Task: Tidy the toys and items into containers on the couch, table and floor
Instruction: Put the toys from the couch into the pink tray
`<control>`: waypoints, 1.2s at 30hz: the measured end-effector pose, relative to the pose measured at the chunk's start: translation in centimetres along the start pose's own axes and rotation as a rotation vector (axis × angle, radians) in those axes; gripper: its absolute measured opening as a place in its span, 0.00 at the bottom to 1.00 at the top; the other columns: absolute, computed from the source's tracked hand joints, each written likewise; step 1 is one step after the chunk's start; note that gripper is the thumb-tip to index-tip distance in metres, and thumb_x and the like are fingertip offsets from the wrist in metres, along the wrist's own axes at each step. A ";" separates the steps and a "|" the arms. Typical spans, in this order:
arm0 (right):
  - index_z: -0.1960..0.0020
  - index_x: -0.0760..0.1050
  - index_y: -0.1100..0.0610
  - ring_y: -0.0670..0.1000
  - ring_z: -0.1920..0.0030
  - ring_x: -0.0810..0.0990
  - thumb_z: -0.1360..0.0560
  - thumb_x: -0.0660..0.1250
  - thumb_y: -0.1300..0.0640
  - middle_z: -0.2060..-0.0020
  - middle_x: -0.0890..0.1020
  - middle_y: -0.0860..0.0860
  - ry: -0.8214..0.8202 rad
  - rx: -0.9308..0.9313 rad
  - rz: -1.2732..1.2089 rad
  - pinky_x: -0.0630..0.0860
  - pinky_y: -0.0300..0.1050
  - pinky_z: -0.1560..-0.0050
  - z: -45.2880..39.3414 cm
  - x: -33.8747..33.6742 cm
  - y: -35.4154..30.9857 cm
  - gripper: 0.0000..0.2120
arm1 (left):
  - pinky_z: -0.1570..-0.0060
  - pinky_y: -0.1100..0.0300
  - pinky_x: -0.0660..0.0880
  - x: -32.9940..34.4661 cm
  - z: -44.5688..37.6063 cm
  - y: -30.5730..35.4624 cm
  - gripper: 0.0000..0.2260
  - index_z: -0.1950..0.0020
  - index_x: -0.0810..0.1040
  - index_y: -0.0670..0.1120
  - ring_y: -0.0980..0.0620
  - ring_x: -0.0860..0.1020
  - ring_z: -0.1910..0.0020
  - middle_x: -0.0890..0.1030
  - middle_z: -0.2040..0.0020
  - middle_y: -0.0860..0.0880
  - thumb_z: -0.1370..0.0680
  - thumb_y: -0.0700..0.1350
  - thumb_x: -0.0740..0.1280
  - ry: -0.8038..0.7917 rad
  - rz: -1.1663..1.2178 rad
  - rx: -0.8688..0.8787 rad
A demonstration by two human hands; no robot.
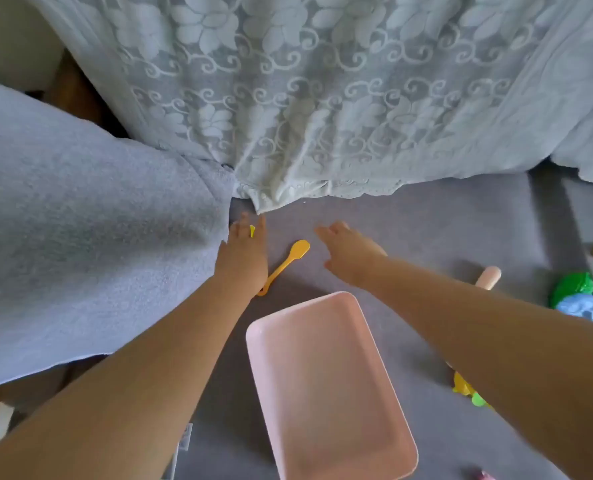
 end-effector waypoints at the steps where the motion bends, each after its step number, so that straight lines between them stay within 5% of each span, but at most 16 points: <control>1: 0.25 0.56 0.48 0.59 0.35 0.71 0.22 0.62 0.59 0.32 0.65 0.54 -0.017 -0.025 0.009 0.73 0.53 0.45 -0.5 0.5 -0.6 0.29 | 0.28 0.45 0.61 0.6 -0.4 -0.2 0.37 0.21 0.41 0.48 0.43 0.45 0.22 0.41 0.21 0.43 0.22 0.34 0.60 -0.019 -0.016 -0.008; 9: 0.26 0.60 0.43 0.56 0.33 0.69 0.22 0.62 0.59 0.29 0.63 0.50 -0.064 -0.191 0.125 0.76 0.54 0.46 -5.6 6.4 -4.1 0.27 | 0.31 0.49 0.65 5.5 -5.5 -2.2 0.36 0.21 0.47 0.51 0.41 0.47 0.23 0.41 0.21 0.46 0.23 0.31 0.59 -0.002 -0.036 -0.016; 14: 0.37 0.70 0.52 0.61 0.42 0.74 0.25 0.68 0.59 0.39 0.66 0.55 0.010 0.059 0.178 0.71 0.50 0.58 -5.9 8.0 -1.7 0.17 | 0.45 0.48 0.72 5.8 -6.1 -2.3 0.20 0.35 0.67 0.41 0.35 0.66 0.37 0.60 0.31 0.36 0.26 0.31 0.62 0.145 -0.136 -0.036; 21: 0.42 0.68 0.55 0.59 0.51 0.79 0.20 0.60 0.57 0.48 0.78 0.53 0.248 0.070 0.164 0.66 0.48 0.63 -1.9 4.0 0.1 0.07 | 0.60 0.52 0.64 3.7 -1.9 -1.6 0.11 0.45 0.71 0.39 0.37 0.73 0.49 0.70 0.43 0.37 0.26 0.39 0.64 0.358 0.165 -0.065; 25: 0.41 0.67 0.55 0.60 0.53 0.79 0.19 0.57 0.52 0.50 0.79 0.53 0.309 0.005 0.103 0.67 0.47 0.63 3.0 2.9 -0.1 0.09 | 0.58 0.49 0.68 3.4 4.3 1.7 0.10 0.48 0.72 0.39 0.37 0.74 0.53 0.73 0.49 0.38 0.27 0.42 0.64 0.437 0.282 -0.047; 28: 0.41 0.68 0.52 0.59 0.52 0.79 0.19 0.56 0.52 0.50 0.80 0.52 0.226 -0.123 0.121 0.68 0.46 0.62 6.4 4.6 -0.5 0.09 | 0.58 0.50 0.70 5.8 8.7 3.9 0.13 0.46 0.73 0.39 0.39 0.75 0.53 0.73 0.50 0.40 0.28 0.43 0.65 0.386 0.313 -0.067; 31: 0.40 0.69 0.48 0.57 0.48 0.79 0.20 0.58 0.53 0.47 0.79 0.50 0.156 -0.189 0.170 0.71 0.46 0.58 8.2 6.7 -0.3 0.09 | 0.54 0.52 0.71 8.8 11.8 5.2 0.23 0.33 0.69 0.39 0.41 0.74 0.50 0.74 0.48 0.41 0.26 0.43 0.65 0.330 0.241 -0.122; 36: 0.34 0.66 0.54 0.59 0.41 0.72 0.25 0.59 0.68 0.40 0.68 0.55 0.203 -0.077 0.153 0.71 0.49 0.47 10.0 7.4 1.0 0.21 | 0.50 0.51 0.72 12.3 14.7 6.0 0.29 0.24 0.56 0.46 0.41 0.71 0.41 0.67 0.35 0.41 0.22 0.42 0.64 0.188 0.285 -0.292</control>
Point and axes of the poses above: each hand's wrist, its own z-axis away from the middle knuckle, its own x-axis out of the palm, y = z × x, the point moved 6 cm from there along -z, towards the middle knuckle
